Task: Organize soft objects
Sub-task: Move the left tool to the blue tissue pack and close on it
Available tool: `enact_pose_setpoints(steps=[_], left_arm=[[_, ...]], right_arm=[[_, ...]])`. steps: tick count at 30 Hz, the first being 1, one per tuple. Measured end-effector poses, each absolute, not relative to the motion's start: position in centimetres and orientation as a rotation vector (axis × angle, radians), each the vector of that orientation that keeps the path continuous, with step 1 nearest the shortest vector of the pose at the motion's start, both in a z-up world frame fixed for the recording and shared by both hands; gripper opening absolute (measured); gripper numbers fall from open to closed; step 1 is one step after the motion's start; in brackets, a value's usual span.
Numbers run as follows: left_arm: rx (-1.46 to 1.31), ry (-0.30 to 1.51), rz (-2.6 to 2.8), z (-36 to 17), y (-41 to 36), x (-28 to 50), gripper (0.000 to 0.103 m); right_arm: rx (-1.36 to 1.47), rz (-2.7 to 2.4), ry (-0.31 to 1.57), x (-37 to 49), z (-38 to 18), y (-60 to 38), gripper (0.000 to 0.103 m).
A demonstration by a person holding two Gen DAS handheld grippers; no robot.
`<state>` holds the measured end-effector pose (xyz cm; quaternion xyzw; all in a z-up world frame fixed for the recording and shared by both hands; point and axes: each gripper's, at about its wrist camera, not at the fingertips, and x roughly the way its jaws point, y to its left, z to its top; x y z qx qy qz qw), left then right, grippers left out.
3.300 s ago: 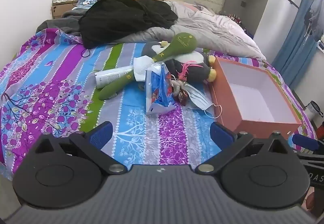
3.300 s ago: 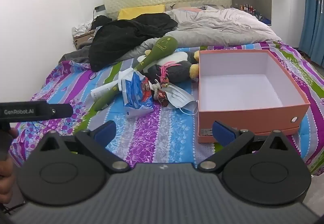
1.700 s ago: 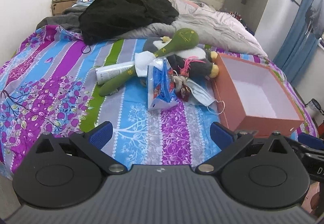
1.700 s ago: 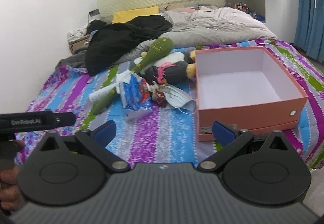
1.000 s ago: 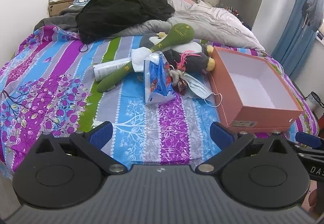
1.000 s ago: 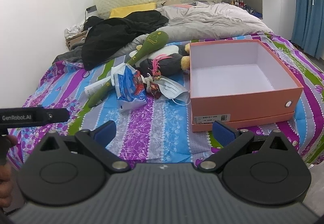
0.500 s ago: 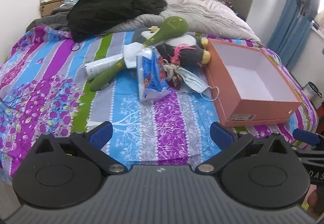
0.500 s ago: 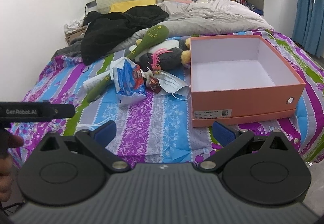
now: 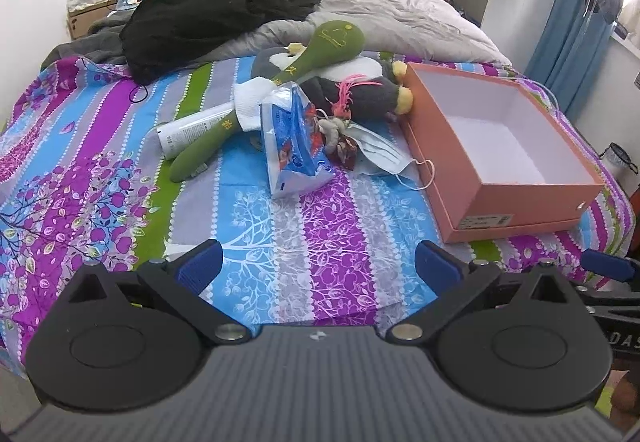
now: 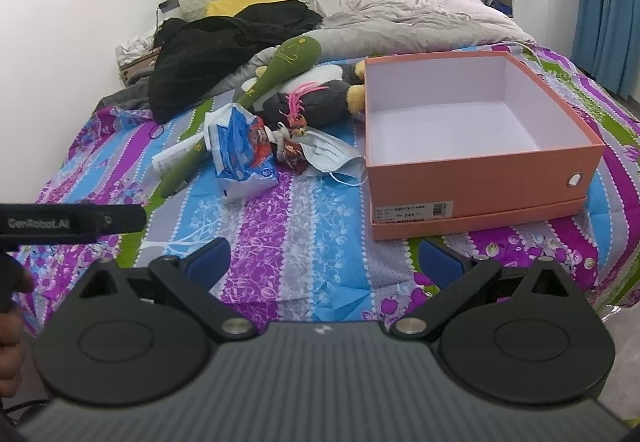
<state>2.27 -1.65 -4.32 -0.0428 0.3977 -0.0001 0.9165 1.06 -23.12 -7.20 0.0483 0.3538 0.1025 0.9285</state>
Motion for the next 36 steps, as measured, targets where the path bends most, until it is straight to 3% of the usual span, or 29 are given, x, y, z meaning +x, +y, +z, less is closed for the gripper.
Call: enact_pose_setpoints(steps=[4,33,36], left_arm=[[-0.090,0.829,0.011,-4.9,-1.4,3.1,0.103],[-0.208,0.875,0.032,-11.6,3.4,12.0,0.103],[-0.235,0.875,0.039,-12.7,4.1,13.3,0.102]], right_arm=[[0.087,0.218,0.723,1.5,-7.5,-22.9,0.097],[-0.023,0.344,0.707,10.3,-11.9,-17.4,0.096],[-0.080,0.361,0.712,11.6,-12.9,-16.3,0.087]])
